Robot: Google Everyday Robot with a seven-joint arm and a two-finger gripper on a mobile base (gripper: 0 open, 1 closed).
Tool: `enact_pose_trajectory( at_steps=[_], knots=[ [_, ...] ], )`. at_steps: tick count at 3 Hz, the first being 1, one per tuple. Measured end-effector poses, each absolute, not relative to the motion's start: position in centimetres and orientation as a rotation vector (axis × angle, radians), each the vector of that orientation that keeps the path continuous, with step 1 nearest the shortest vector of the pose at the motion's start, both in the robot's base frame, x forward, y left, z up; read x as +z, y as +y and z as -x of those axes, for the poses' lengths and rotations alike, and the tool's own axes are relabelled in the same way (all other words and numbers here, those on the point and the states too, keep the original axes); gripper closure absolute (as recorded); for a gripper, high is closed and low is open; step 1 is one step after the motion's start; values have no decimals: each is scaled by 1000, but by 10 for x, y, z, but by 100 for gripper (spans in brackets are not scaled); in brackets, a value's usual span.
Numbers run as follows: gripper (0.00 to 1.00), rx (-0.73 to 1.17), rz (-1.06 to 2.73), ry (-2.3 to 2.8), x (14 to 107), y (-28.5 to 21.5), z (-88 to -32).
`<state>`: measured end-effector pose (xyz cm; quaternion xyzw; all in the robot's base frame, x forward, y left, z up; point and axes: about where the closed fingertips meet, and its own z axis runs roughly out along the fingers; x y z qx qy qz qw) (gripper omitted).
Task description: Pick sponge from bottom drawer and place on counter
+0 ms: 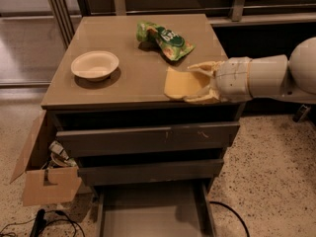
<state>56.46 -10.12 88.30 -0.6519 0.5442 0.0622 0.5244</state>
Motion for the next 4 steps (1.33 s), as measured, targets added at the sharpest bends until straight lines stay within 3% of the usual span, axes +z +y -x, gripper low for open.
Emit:
enact_pose_trajectory(
  at_steps=[2, 4],
  knots=[
    [100, 263, 1598, 1315, 913, -83, -636],
    [100, 326, 1610, 1407, 907, -82, -663]
  ],
)
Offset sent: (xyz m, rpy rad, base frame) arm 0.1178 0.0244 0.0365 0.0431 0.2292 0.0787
